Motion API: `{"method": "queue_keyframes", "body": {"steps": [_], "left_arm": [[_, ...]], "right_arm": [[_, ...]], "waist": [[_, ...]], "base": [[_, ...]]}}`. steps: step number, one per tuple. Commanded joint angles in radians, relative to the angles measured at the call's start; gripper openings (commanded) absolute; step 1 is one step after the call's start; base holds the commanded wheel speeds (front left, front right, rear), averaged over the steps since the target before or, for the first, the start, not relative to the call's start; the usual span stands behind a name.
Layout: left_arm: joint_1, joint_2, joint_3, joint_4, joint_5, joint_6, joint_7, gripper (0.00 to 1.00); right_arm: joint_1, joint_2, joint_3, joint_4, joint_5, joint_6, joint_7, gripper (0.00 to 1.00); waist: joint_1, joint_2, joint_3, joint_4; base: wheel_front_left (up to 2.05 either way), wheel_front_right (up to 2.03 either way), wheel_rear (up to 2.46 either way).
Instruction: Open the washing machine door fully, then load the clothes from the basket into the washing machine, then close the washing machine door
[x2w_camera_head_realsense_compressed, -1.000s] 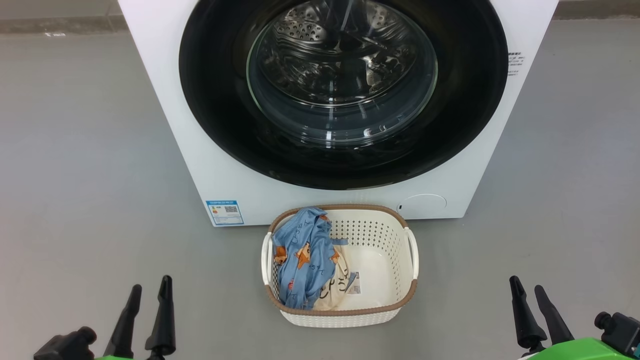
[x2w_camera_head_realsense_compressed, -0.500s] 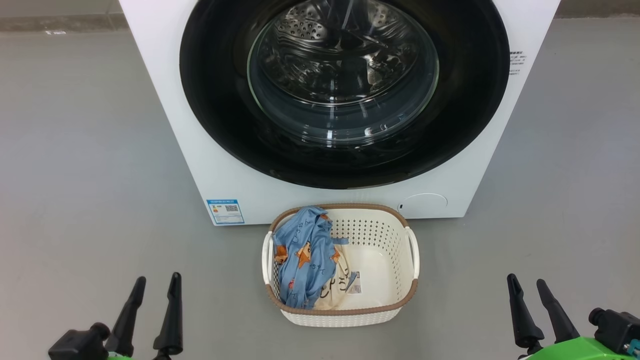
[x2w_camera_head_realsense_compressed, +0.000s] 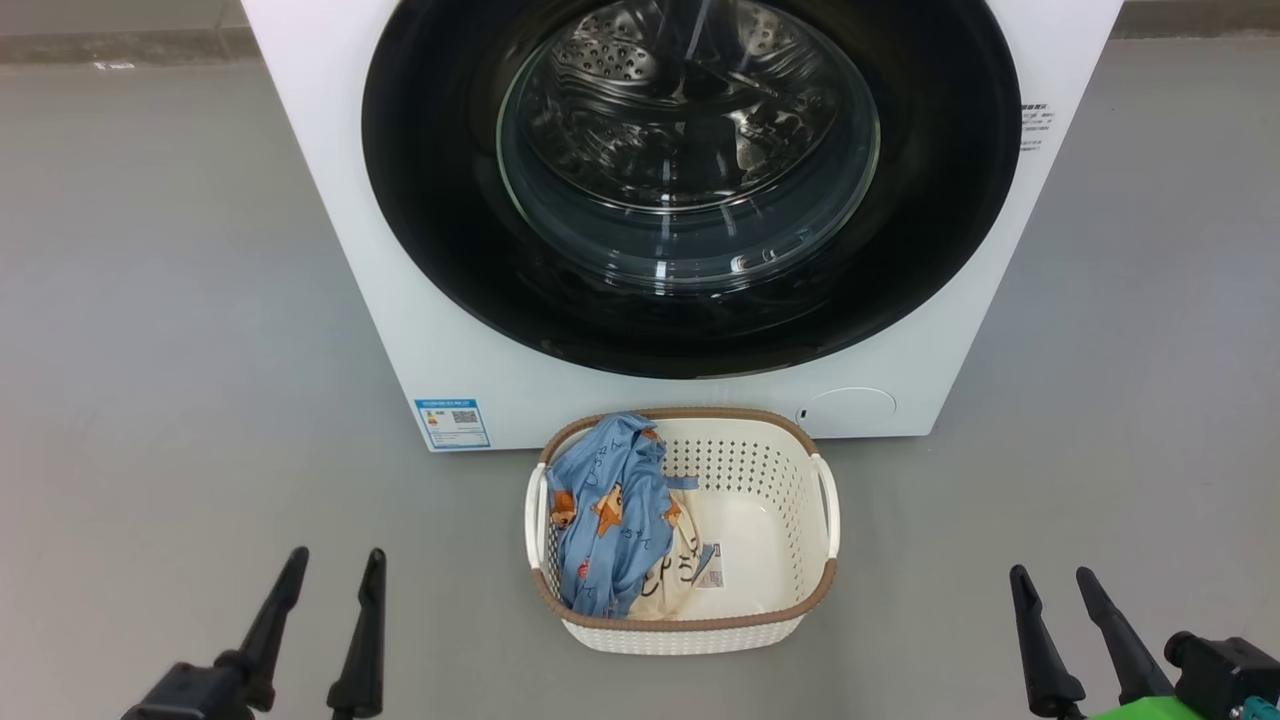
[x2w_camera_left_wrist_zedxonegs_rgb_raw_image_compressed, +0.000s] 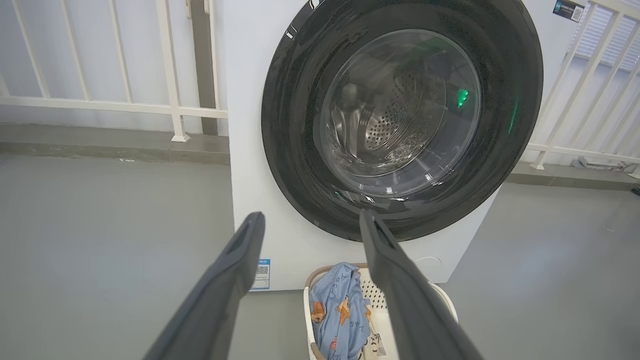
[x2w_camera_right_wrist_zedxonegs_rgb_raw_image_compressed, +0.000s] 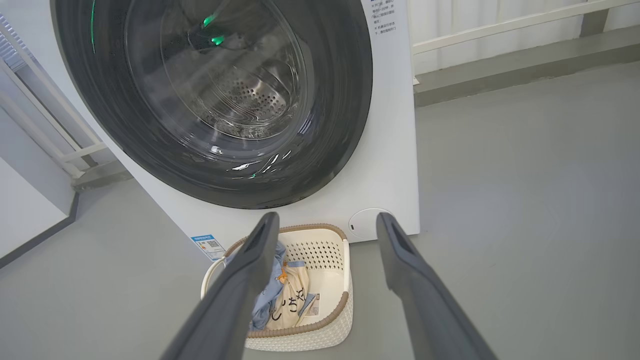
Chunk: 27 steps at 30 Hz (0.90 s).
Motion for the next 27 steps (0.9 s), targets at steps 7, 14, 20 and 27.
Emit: {"method": "queue_keyframes", "body": {"steps": [7,14,20,27], "left_arm": [[-0.001,0.028,0.016,-0.039,0.090,-0.003,-0.031,1.00],[0.001,0.033,0.015,-0.040,0.115,-0.003,-0.040,1.00],[0.000,0.033,0.018,-0.032,0.108,-0.003,-0.040,1.00],[0.001,0.036,0.026,-0.006,0.123,-0.003,-0.040,1.00]], "right_arm": [[0.000,-0.022,0.024,-0.035,-0.096,0.002,-0.034,1.00],[0.006,-0.019,0.020,-0.040,-0.131,0.002,-0.043,1.00],[0.008,-0.015,0.018,-0.040,-0.131,0.002,-0.043,1.00],[0.008,-0.011,0.011,-0.042,-0.129,0.002,-0.043,1.00]], "waist": [[0.0000,-0.0001,-0.003,-0.001],[0.0000,-0.0001,-0.006,0.002],[0.0000,-0.0001,-0.010,0.001],[0.0000,-0.0001,-0.010,-0.002]], "base": [[0.00,0.00,0.00],[0.00,0.00,0.00],[0.00,0.00,0.00],[0.00,0.00,0.00]]}}
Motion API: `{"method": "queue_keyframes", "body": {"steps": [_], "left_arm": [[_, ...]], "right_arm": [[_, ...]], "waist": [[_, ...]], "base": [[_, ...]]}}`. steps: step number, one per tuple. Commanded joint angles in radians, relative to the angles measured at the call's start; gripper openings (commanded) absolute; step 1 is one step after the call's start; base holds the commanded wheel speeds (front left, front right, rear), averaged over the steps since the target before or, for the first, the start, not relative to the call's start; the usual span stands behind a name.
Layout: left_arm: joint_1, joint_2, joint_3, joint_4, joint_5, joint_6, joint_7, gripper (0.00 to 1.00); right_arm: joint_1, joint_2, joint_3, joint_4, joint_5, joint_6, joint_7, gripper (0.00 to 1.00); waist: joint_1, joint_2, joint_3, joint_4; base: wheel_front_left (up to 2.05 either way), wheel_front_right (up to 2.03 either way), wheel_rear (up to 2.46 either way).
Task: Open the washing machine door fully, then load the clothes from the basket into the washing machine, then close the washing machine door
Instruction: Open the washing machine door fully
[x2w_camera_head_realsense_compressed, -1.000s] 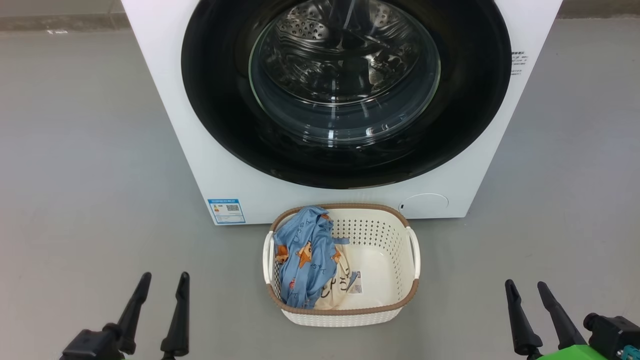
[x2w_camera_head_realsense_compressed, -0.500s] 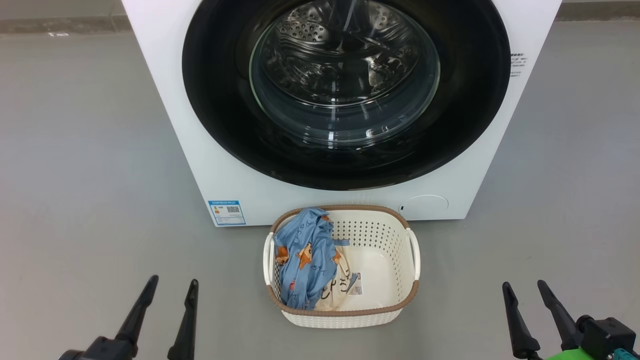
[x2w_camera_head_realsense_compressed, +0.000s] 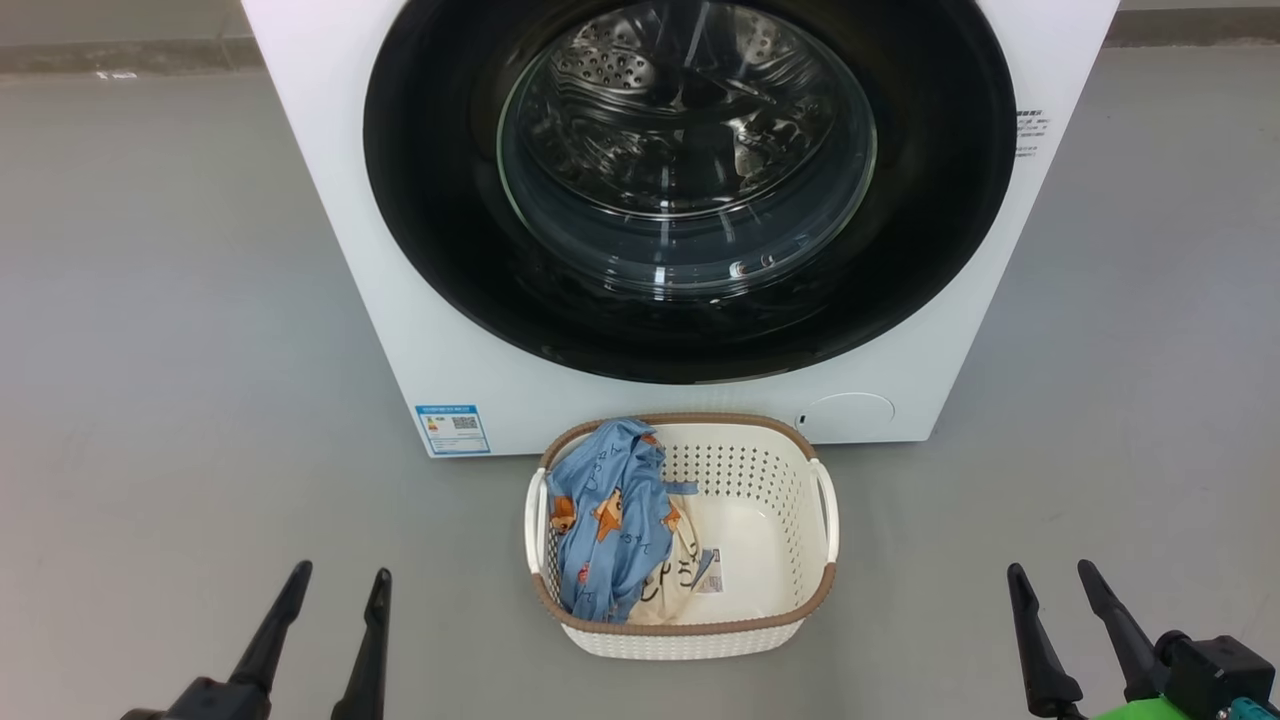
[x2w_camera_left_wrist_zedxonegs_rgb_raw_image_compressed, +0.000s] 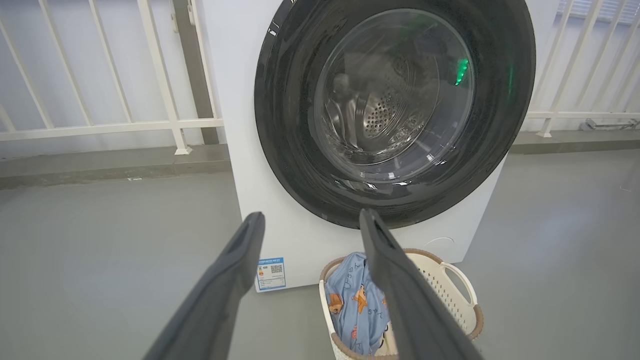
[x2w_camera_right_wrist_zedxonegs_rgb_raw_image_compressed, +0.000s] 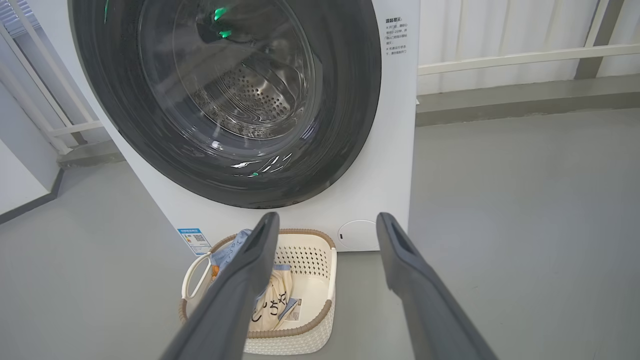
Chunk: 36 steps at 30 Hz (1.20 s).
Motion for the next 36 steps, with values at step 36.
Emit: {"method": "queue_keyframes", "body": {"steps": [36], "left_arm": [[-0.043,0.009,0.027,-0.007,0.029,-0.003,-0.009,1.00]], "right_arm": [[-0.011,0.003,0.019,-0.033,-0.004,0.002,-0.012,1.00]], "waist": [[0.0000,-0.0001,0.023,-0.005]], "base": [[0.96,0.96,-1.93]]}}
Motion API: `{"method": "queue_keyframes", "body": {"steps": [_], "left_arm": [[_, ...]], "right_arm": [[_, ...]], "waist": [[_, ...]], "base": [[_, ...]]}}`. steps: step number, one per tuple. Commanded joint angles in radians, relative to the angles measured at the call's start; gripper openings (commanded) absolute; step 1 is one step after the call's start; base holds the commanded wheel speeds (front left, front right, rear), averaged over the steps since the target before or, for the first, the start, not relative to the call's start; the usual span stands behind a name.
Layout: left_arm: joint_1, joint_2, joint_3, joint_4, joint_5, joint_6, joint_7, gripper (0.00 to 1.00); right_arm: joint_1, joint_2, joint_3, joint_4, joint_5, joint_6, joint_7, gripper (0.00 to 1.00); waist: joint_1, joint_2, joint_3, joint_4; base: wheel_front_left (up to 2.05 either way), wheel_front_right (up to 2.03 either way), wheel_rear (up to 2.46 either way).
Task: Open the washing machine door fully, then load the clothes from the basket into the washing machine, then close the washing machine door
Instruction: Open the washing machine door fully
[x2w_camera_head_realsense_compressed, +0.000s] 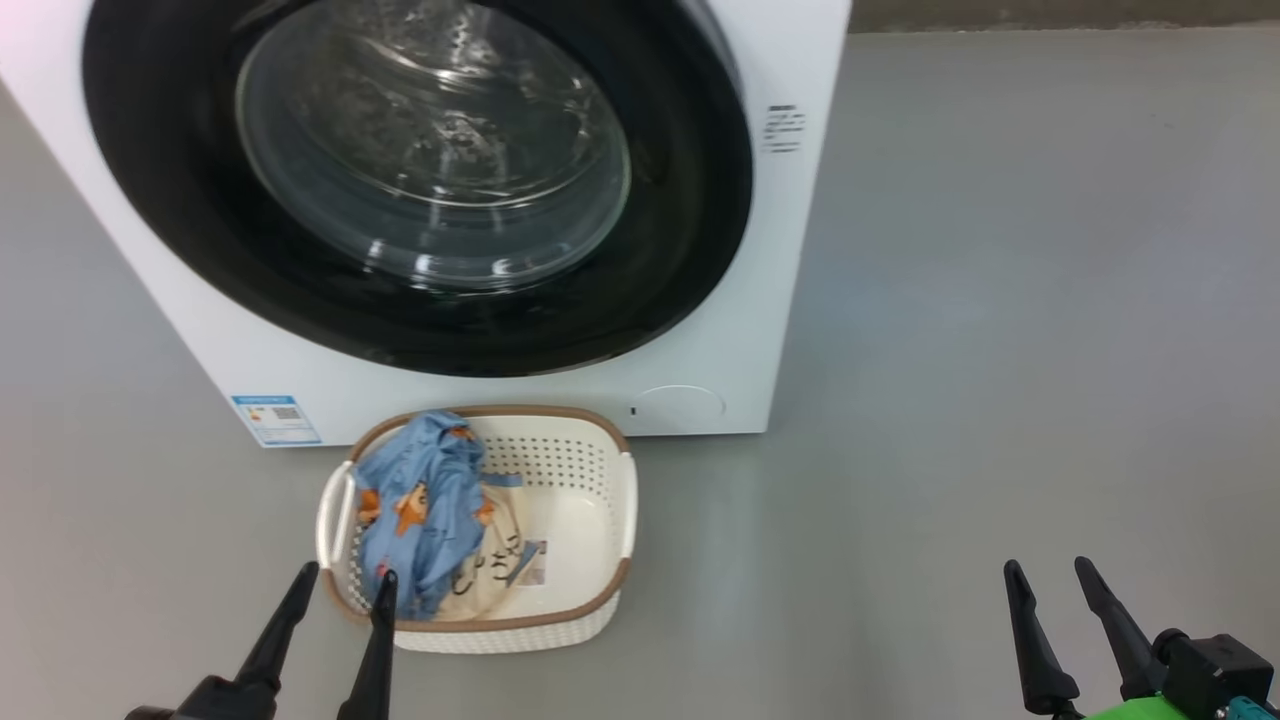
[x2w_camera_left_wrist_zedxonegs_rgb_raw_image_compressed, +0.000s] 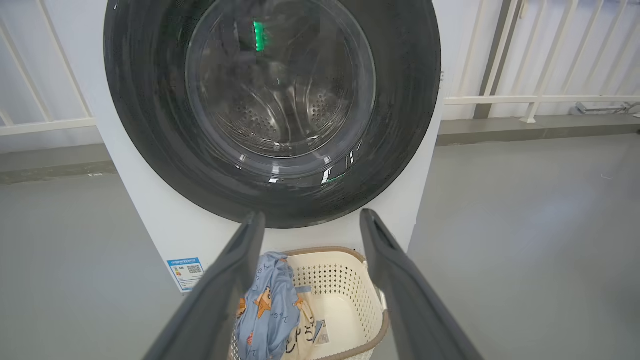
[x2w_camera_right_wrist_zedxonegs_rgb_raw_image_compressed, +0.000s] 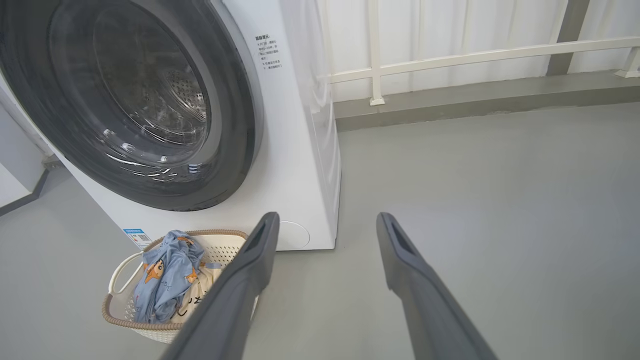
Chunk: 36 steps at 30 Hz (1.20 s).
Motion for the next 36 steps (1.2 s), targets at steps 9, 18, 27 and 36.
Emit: {"method": "queue_keyframes", "body": {"steps": [9,18,27,36], "left_arm": [[-0.030,0.020,0.022,-0.046,-0.052,-0.003,-0.009,1.00],[-0.027,0.020,0.014,-0.046,-0.059,-0.003,-0.009,1.00],[-0.032,-0.003,0.019,-0.051,-0.062,-0.003,-0.009,1.00],[-0.064,-0.021,0.002,-0.046,-0.068,-0.003,-0.009,1.00]], "right_arm": [[-0.009,-0.008,0.022,-0.022,-0.002,0.002,-0.012,1.00],[-0.018,-0.006,0.020,-0.023,0.013,0.002,-0.012,1.00],[-0.133,-0.002,0.023,-0.053,0.148,0.002,-0.012,0.00],[-0.366,-0.012,0.017,-0.025,0.230,0.002,-0.012,0.00]], "waist": [[0.0000,0.0000,-0.006,0.002],[0.0000,0.0000,-0.010,0.002],[0.0000,0.0000,0.005,0.005],[0.0000,0.0000,0.044,0.038]], "base": [[0.84,0.84,-1.68],[0.16,0.16,-0.33],[0.00,0.00,0.00],[0.00,0.00,0.00]]}}
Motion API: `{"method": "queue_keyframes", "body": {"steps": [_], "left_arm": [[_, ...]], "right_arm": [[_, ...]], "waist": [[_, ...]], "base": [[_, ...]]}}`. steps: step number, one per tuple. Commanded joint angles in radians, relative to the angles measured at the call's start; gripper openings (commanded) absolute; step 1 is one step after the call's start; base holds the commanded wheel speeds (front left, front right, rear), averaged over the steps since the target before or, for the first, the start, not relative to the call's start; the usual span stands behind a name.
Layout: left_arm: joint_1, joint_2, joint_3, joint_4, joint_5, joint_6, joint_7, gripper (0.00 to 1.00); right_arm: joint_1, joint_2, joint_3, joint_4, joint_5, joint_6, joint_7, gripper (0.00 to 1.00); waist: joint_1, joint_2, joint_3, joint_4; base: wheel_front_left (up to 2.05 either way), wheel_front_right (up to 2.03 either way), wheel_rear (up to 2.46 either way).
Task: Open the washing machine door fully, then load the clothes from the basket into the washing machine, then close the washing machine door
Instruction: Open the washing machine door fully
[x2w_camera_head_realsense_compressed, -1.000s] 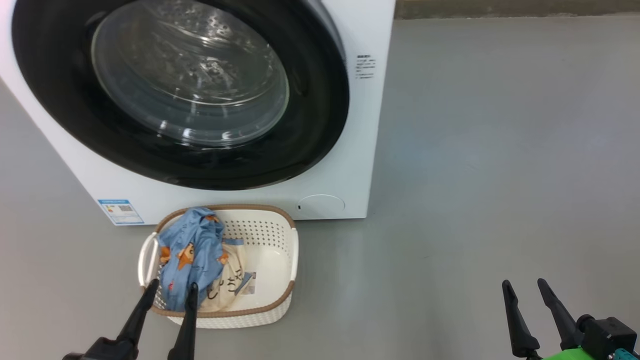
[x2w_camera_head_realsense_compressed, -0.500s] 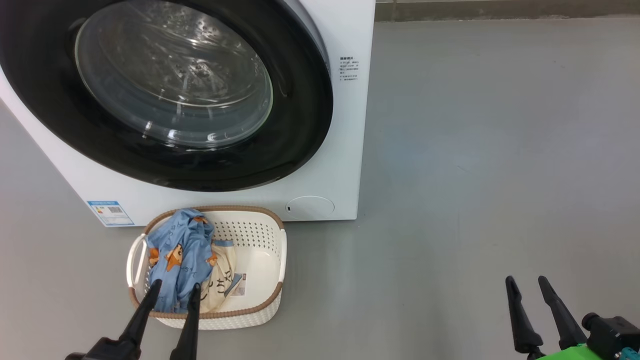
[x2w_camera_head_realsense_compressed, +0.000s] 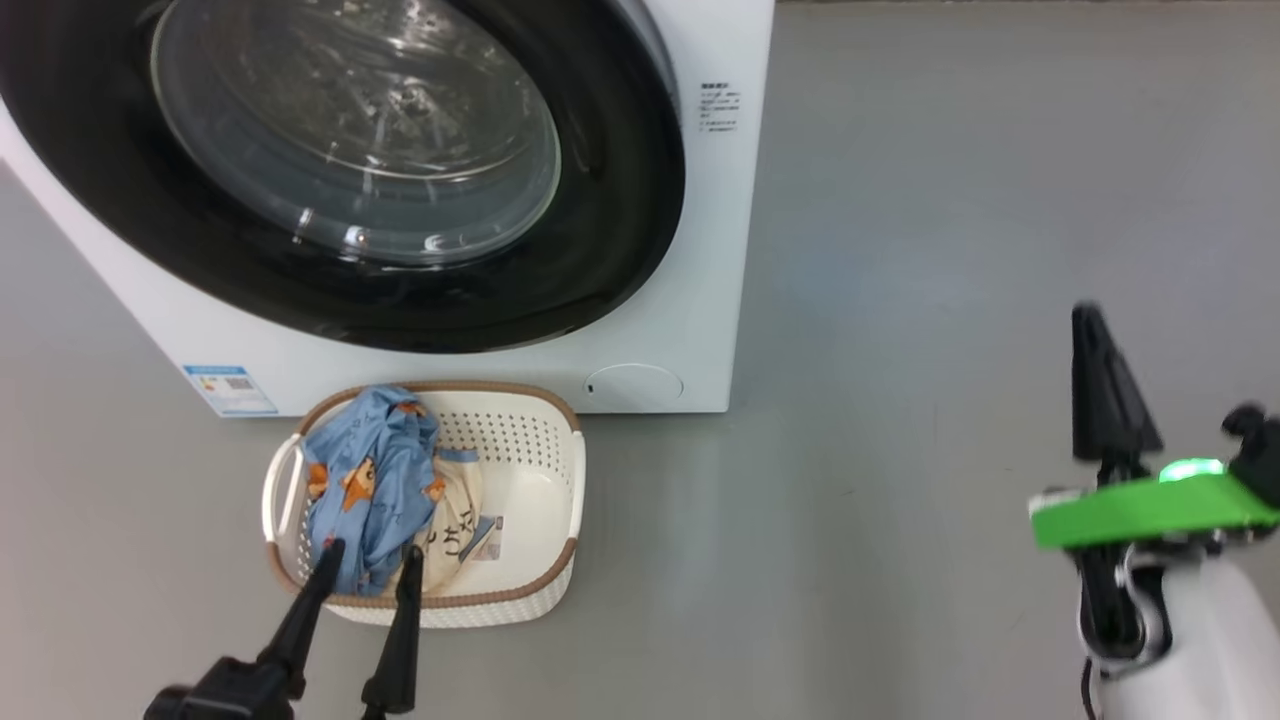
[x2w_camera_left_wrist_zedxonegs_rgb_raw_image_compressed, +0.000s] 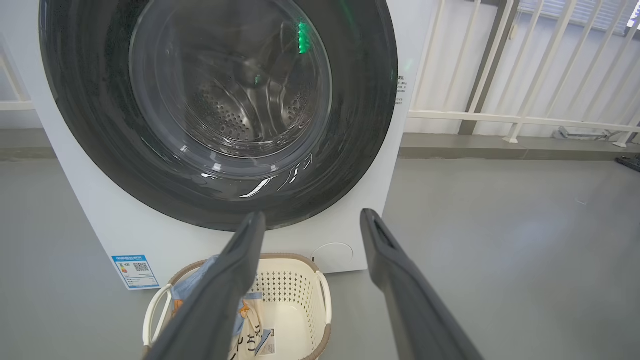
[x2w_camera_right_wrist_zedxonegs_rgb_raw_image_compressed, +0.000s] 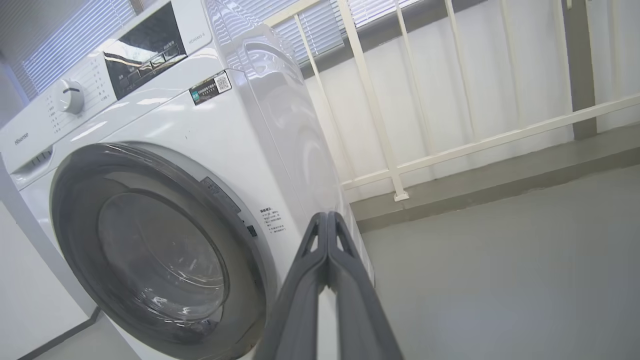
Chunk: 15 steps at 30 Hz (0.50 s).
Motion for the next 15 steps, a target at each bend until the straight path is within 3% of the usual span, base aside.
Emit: {"method": "queue_keyframes", "body": {"steps": [1,15], "left_arm": [[-0.047,0.007,0.030,-0.023,-0.006,-0.003,-0.009,1.00],[-0.129,-0.007,-0.011,-0.013,-0.022,-0.003,-0.009,1.00]], "right_arm": [[-0.054,-0.007,0.018,-0.015,0.018,0.002,-0.012,0.00],[-0.419,-0.099,0.065,0.155,0.255,0.002,-0.012,0.00]], "waist": [[0.0000,0.0000,0.016,0.018],[0.0000,0.0000,0.122,0.127]], "base": [[0.00,0.00,0.00],[0.00,0.00,0.00]]}}
